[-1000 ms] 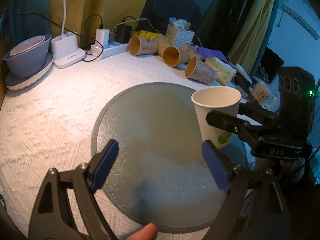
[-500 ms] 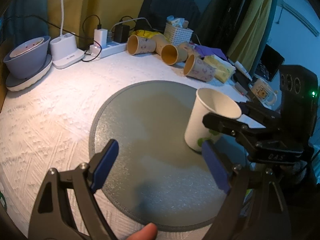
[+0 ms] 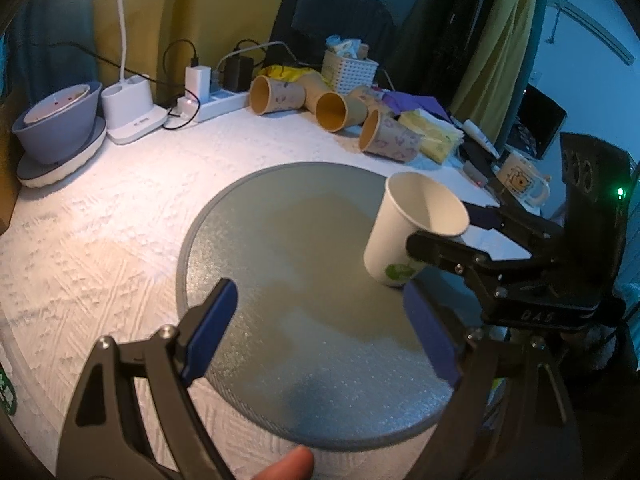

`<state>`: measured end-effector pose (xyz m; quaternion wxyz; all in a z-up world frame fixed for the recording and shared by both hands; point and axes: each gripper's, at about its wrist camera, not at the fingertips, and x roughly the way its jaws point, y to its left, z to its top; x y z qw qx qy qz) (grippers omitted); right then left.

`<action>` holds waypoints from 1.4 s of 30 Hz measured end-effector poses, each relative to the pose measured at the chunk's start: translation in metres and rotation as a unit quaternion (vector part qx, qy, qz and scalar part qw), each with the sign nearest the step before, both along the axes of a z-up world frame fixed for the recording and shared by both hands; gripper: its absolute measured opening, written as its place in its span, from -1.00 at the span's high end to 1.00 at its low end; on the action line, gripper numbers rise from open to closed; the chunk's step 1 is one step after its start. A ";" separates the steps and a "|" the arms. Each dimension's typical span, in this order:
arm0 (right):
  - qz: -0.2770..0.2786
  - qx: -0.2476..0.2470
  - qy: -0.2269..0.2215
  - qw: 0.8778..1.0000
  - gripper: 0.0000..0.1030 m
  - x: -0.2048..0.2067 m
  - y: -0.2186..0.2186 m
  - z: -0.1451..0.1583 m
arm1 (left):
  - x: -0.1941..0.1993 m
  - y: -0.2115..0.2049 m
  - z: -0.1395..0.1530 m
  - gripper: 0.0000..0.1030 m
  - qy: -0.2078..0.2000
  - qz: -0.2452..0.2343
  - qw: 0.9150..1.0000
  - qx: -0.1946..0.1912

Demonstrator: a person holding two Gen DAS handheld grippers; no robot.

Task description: Flip cup upright

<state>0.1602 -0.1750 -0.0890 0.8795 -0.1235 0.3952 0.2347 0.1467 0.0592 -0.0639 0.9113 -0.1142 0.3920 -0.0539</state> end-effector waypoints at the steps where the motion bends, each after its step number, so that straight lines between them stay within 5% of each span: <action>1: -0.002 -0.002 -0.001 1.000 -0.50 -0.002 0.000 0.001 | -0.002 -0.001 0.001 -0.67 -0.001 0.000 1.000 0.001; 23: -0.038 -0.022 -0.026 0.999 -0.50 -0.067 -0.009 0.025 | -0.047 -0.029 0.025 -0.67 -0.036 -0.001 0.999 0.020; 42: -0.056 -0.024 -0.099 0.993 -0.50 -0.130 -0.007 0.092 | -0.104 -0.044 0.084 -0.67 -0.149 0.041 0.987 0.054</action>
